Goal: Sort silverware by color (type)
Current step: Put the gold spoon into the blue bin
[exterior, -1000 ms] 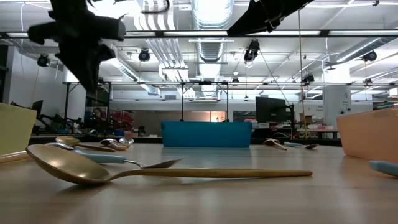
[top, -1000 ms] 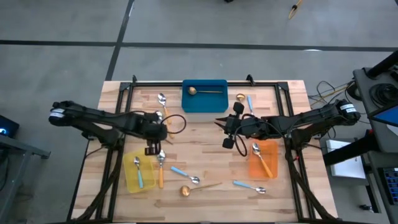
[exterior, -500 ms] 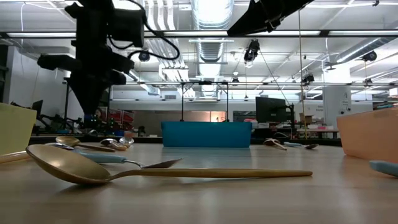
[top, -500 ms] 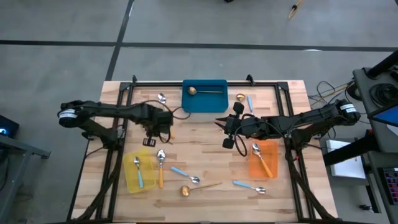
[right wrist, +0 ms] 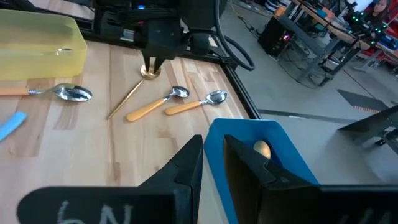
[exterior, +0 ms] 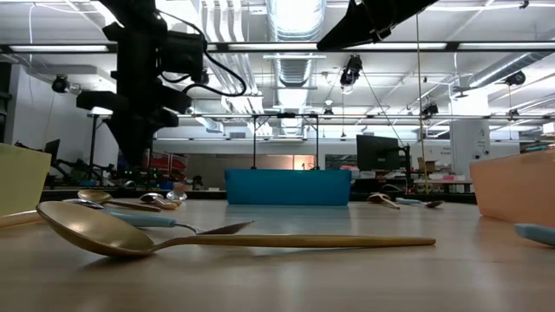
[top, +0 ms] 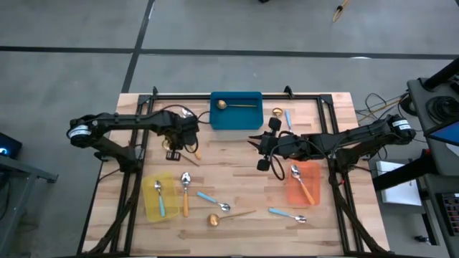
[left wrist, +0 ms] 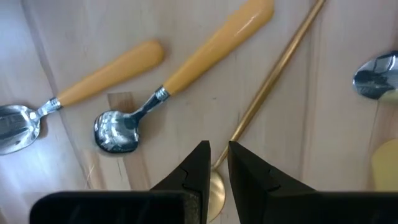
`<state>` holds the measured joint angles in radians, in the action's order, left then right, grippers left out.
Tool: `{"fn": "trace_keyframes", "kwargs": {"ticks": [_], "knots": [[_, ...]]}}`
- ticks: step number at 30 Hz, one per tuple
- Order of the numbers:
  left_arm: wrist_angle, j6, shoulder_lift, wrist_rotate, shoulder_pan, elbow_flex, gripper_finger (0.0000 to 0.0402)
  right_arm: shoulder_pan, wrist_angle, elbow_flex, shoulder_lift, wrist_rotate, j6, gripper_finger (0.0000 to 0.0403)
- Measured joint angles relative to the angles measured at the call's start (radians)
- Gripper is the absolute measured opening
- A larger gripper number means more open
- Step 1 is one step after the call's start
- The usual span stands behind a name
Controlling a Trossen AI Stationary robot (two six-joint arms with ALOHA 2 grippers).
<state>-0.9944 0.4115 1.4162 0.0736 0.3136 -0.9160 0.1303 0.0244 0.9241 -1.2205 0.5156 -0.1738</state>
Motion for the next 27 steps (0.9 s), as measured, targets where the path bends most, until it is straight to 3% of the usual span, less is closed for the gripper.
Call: {"fn": "trace_keyframes", "kwargs": {"ticks": [5, 27], "knots": [[0.027, 0.004, 0.000, -0.039, 0.002, 0.017, 0.0038, -0.018, 0.000, 0.000, 0.000, 0.000, -0.002, 0.0056], [0.140, -0.001, 0.000, -0.040, 0.002, 0.162, 0.0038, -0.040, 0.000, 0.000, 0.000, 0.000, 0.005, 0.0056]]}}
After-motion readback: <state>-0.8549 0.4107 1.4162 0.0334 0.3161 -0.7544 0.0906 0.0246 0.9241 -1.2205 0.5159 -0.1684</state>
